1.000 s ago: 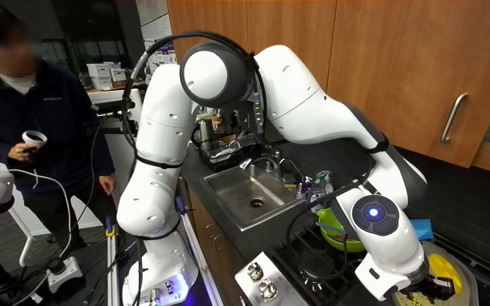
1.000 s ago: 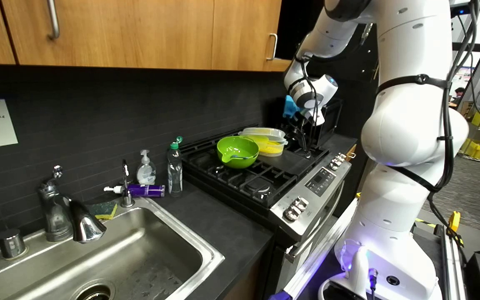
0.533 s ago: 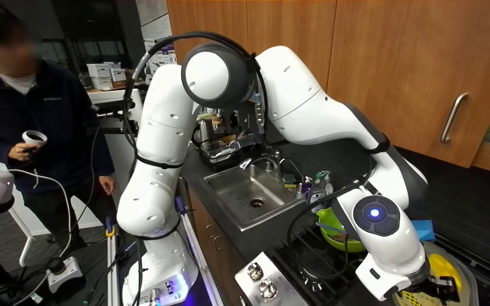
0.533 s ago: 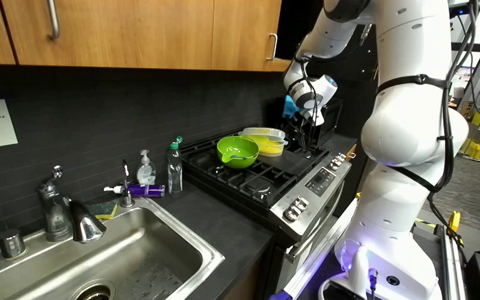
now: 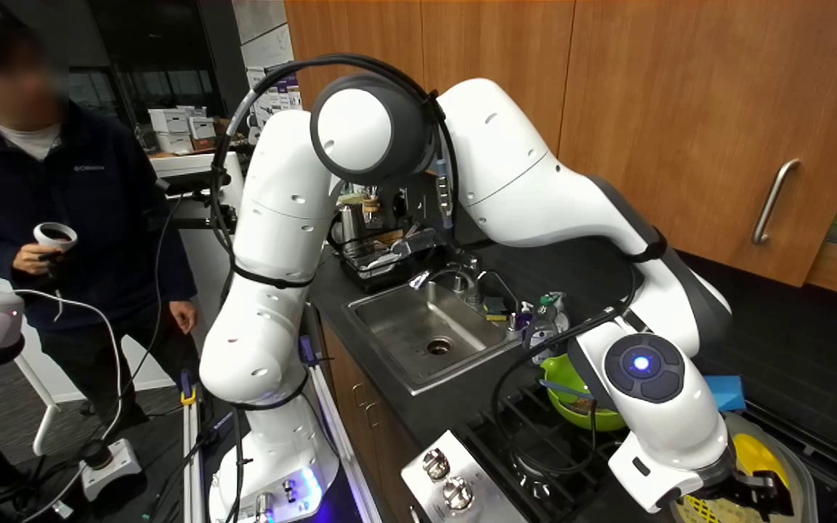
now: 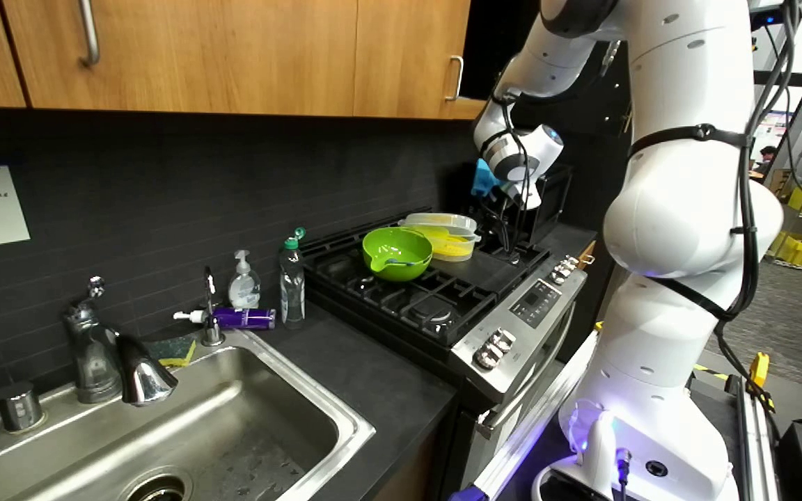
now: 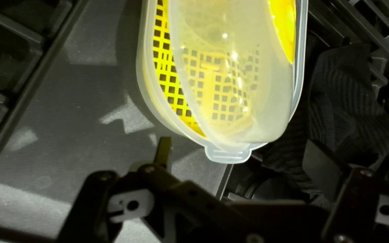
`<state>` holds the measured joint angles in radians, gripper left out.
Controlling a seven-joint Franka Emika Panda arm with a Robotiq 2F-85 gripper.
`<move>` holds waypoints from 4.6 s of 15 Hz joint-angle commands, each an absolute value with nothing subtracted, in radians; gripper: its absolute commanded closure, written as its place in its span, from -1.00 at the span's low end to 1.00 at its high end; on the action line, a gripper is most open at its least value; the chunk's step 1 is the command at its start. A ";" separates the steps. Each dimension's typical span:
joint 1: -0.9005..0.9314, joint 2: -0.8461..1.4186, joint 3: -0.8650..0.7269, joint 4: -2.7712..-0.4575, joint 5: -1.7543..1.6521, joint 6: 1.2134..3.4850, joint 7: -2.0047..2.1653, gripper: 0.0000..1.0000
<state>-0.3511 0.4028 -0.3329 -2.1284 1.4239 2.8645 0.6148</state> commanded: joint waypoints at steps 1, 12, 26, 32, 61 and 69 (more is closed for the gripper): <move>-0.350 0.403 -0.335 -2.128 1.418 2.863 0.621 -1.00; -0.341 0.399 -0.325 -2.121 1.398 2.861 0.611 -1.00; -0.234 0.411 -0.331 -2.075 1.102 2.861 0.805 -1.00; -0.226 0.424 -0.331 -2.046 0.963 2.807 1.023 -1.00; -0.335 0.523 -0.304 -1.974 0.994 2.784 1.046 -1.00; -0.339 0.531 -0.308 -1.944 0.984 2.774 1.046 -0.29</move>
